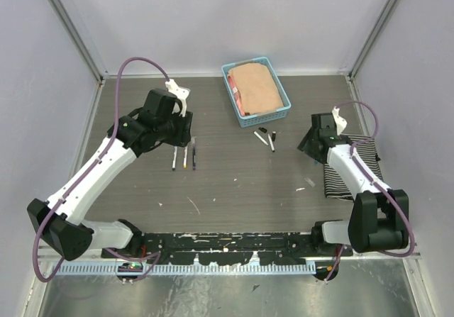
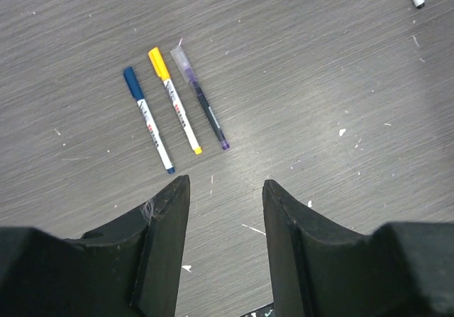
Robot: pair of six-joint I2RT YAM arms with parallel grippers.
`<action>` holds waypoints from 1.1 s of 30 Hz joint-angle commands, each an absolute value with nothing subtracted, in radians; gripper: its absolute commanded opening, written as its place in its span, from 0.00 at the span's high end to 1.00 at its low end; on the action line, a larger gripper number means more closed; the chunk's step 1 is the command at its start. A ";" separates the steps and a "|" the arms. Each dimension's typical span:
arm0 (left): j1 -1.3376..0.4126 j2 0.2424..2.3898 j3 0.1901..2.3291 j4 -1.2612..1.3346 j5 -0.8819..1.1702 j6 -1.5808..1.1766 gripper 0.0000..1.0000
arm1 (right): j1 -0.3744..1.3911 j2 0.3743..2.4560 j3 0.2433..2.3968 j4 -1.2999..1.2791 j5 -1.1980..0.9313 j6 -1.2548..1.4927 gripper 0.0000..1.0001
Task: Insert the pens into the pen caps
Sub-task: Pick up the pen from the center of the board.
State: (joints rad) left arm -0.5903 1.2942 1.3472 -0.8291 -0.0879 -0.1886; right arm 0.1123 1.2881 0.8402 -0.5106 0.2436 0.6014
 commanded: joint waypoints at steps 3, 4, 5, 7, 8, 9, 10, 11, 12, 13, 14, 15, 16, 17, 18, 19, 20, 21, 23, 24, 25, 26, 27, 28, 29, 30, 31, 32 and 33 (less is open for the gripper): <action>-0.576 1.278 1.316 -0.806 -0.079 -0.171 0.49 | -0.053 1.352 0.819 -0.414 0.136 0.543 0.47; -0.575 1.279 1.315 -0.808 -0.081 -0.170 0.49 | -0.065 1.371 0.820 -0.407 0.129 0.538 0.47; -0.573 1.279 1.313 -0.808 -0.085 -0.169 0.49 | -0.073 1.387 0.823 -0.401 0.129 0.532 0.48; -0.572 1.278 1.310 -0.808 -0.090 -0.168 0.49 | -0.085 1.413 0.833 -0.394 0.138 0.525 0.49; -0.571 1.278 1.309 -0.808 -0.090 -0.167 0.49 | -0.092 1.426 0.837 -0.391 0.143 0.524 0.49; -0.569 1.277 1.307 -0.808 -0.091 -0.166 0.49 | -0.099 1.439 0.841 -0.387 0.146 0.522 0.50; -0.569 1.278 1.303 -0.808 -0.091 -0.166 0.49 | -0.107 1.451 0.847 -0.384 0.148 0.520 0.50; -0.568 1.278 1.303 -0.807 -0.092 -0.166 0.49 | -0.111 1.465 0.853 -0.380 0.151 0.516 0.51; -0.568 1.279 1.304 -0.808 -0.094 -0.167 0.49 | -0.113 1.481 0.863 -0.380 0.155 0.513 0.51; -0.568 1.282 1.305 -0.810 -0.094 -0.166 0.49 | -0.116 1.494 0.869 -0.379 0.162 0.509 0.52; -0.567 1.286 1.307 -0.811 -0.095 -0.165 0.49 | -0.117 1.506 0.872 -0.379 0.166 0.509 0.52; -0.567 1.288 1.308 -0.812 -0.095 -0.165 0.49 | -0.117 1.516 0.874 -0.377 0.168 0.510 0.53; -0.566 1.290 1.308 -0.813 -0.095 -0.166 0.50 | -0.118 1.523 0.874 -0.372 0.170 0.508 0.53; -0.565 1.290 1.310 -0.814 -0.095 -0.165 0.50 | -0.118 1.529 0.874 -0.371 0.171 0.509 0.54; -0.564 1.292 1.311 -0.815 -0.094 -0.165 0.50 | -0.119 1.535 0.877 -0.370 0.173 0.509 0.55; -0.562 1.294 1.311 -0.815 -0.093 -0.165 0.50 | -0.120 1.539 0.879 -0.370 0.173 0.508 0.55; -0.560 1.295 1.312 -0.815 -0.091 -0.165 0.50 | -0.120 1.545 0.881 -0.369 0.173 0.508 0.55; -0.559 1.295 1.312 -0.815 -0.088 -0.166 0.50 | -0.120 1.551 0.884 -0.369 0.172 0.509 0.56; -0.556 1.293 1.312 -0.813 -0.080 -0.169 0.50 | -0.121 1.562 0.887 -0.369 0.167 0.508 0.57; -0.552 1.292 1.310 -0.812 -0.076 -0.171 0.50 | -0.120 1.568 0.889 -0.368 0.163 0.507 0.58; -0.550 1.290 1.309 -0.810 -0.074 -0.172 0.49 | -0.120 1.572 0.891 -0.369 0.161 0.506 0.58; -0.547 1.289 1.308 -0.809 -0.071 -0.174 0.49 | -0.120 1.576 0.890 -0.369 0.163 0.505 0.59; -0.545 1.288 1.308 -0.807 -0.068 -0.176 0.49 | -0.121 1.578 0.890 -0.371 0.165 0.504 0.60; -0.543 1.287 1.308 -0.807 -0.064 -0.177 0.49 | -0.120 1.581 0.891 -0.374 0.170 0.506 0.62; -0.541 1.287 1.308 -0.807 -0.062 -0.176 0.49 | -0.120 1.584 0.891 -0.379 0.181 0.508 0.63; -0.540 1.287 1.308 -0.807 -0.058 -0.178 0.49 | -0.120 1.586 0.892 -0.382 0.187 0.509 0.63; -0.539 1.287 1.309 -0.807 -0.055 -0.178 0.49 | -0.120 1.590 0.892 -0.385 0.192 0.508 0.63; -0.537 1.288 1.308 -0.807 -0.052 -0.177 0.49 | -0.120 1.595 0.894 -0.388 0.193 0.506 0.64; -0.536 1.288 1.308 -0.807 -0.049 -0.179 0.49 | -0.120 1.601 0.896 -0.391 0.195 0.504 0.64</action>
